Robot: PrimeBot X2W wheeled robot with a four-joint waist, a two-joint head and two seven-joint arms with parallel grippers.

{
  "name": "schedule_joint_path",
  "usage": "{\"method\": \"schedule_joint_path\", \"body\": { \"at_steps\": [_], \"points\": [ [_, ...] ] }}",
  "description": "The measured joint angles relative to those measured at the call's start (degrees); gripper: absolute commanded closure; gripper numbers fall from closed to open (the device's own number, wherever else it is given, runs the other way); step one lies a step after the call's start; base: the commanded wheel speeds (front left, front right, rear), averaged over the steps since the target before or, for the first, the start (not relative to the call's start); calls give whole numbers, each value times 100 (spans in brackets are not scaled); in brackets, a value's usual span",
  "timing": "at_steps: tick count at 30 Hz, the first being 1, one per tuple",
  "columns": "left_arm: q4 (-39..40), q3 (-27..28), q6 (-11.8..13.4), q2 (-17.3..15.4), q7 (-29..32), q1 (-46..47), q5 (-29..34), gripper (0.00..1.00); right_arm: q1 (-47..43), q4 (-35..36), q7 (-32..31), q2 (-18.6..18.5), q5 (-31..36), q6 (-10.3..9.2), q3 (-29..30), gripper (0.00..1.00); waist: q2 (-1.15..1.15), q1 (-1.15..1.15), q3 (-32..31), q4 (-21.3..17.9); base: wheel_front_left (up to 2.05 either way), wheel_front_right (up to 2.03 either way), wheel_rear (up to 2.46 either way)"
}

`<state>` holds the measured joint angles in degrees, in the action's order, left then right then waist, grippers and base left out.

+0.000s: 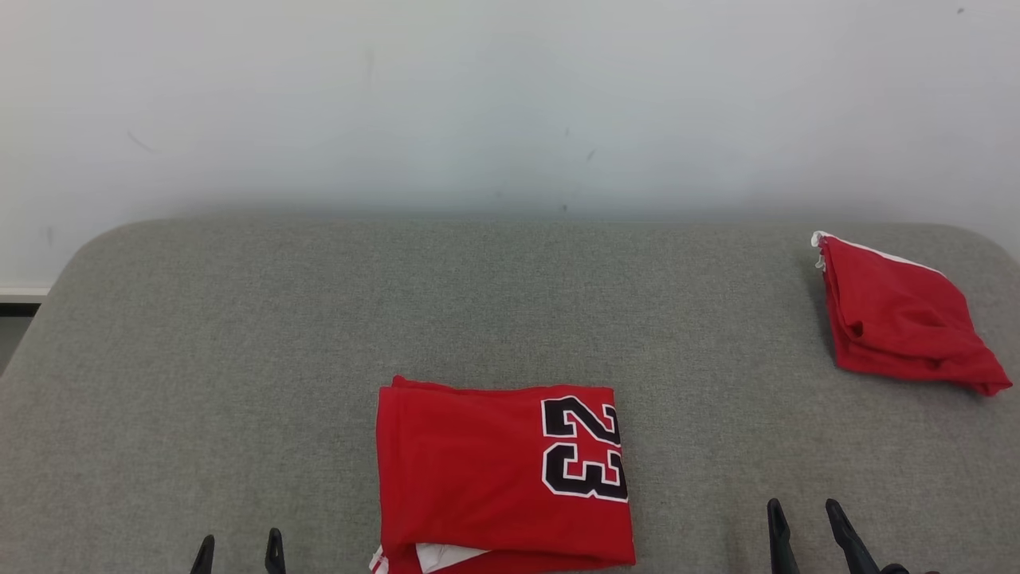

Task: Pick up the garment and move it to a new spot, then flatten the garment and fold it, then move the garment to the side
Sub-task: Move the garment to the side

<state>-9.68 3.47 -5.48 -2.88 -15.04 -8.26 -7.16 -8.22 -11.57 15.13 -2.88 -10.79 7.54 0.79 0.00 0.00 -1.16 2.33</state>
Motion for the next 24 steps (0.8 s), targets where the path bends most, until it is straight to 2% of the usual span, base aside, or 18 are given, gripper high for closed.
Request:
{"method": "schedule_joint_path", "body": {
  "at_steps": [6,12,17,24],
  "points": [
    [-15,0,-8,0,0,6,0,0,41,-37,-1,0,26,0,-47,0,0,0,4,51,0,0,0],
    [-43,-90,-16,0,0,69,-1,0,397,-160,0,-2,33,0,-416,0,0,0,44,197,0,0,0],
    [-77,-199,-56,0,0,143,0,0,1059,-1007,-1,2,23,0,-744,0,0,1,82,384,0,0,0],
    [-156,-360,-57,-1,0,197,-8,0,2163,-2736,-2,2,-277,0,-1031,0,0,1,105,693,0,0,0]
  ]
}}
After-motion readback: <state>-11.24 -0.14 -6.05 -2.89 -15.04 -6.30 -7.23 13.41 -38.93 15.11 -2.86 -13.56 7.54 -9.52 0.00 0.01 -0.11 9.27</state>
